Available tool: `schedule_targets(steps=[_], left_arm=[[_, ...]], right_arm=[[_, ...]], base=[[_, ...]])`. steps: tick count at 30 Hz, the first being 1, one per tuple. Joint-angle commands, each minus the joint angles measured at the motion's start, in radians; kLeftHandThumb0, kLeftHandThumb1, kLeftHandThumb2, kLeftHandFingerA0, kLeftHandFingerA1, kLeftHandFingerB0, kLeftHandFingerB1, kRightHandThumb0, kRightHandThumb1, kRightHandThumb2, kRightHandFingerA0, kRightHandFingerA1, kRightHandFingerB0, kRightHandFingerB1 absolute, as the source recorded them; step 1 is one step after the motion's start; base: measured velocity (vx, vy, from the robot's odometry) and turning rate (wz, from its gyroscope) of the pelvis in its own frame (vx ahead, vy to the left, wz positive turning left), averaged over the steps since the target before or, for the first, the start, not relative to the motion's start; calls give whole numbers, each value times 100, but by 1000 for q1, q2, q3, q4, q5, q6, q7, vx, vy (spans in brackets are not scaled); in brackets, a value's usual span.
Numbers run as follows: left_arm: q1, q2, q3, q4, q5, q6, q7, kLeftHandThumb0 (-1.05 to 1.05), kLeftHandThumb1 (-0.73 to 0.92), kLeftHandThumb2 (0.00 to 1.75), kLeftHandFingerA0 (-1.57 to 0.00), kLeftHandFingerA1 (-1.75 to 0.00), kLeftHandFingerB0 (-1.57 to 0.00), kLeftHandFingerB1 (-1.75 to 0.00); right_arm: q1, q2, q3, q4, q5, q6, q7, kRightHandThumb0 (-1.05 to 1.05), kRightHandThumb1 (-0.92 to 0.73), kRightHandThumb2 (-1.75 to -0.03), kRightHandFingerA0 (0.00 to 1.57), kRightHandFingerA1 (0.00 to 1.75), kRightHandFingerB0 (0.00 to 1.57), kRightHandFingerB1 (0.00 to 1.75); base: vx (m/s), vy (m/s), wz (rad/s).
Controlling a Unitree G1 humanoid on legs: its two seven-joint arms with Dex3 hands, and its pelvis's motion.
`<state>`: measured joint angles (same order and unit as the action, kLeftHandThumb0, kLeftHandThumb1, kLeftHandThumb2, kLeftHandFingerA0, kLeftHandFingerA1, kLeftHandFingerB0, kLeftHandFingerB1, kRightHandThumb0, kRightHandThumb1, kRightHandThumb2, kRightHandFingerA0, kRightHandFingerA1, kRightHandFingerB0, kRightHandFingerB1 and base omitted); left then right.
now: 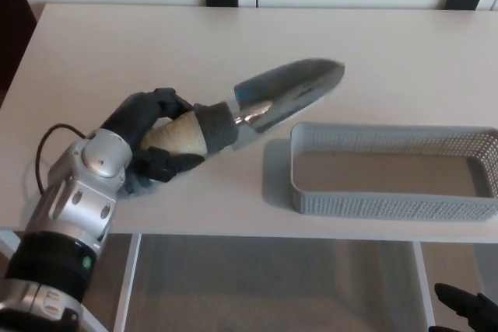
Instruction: The robot walks towards a desk on which a shovel is kept on the left hand side and a container is kept on the right hand side. The robot picks up the shovel using its left hand and places it in the container.
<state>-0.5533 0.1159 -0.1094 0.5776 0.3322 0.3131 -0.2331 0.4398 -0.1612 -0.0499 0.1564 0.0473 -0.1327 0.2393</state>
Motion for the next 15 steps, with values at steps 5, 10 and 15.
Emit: schedule_targets(steps=[5, 10, 15], left_arm=[[17, -51, 151, -95, -145, -15, 46, -24, 83, 64, -81, -163, -65, -131], [3, -68, 142, -183, -141, 35, 53, -24, 81, 65, -88, -154, -75, -113], [-7, -74, 97, -290, -141, 92, 14, -22, 82, 64, -83, -155, -71, -108]], right_arm=[[5, -15, -8, 3, 6, -3, 11, -57, -75, -61, 33, 44, 19, 34], [1, -16, -8, 8, 5, -2, 13, -61, -60, -85, 27, 51, 14, 44], [2, -20, -4, -3, -6, 7, 7, -57, -75, -61, 34, 43, 19, 34]], base=[[0, 0, 0], [0, 0, 0], [0, 0, 0]])
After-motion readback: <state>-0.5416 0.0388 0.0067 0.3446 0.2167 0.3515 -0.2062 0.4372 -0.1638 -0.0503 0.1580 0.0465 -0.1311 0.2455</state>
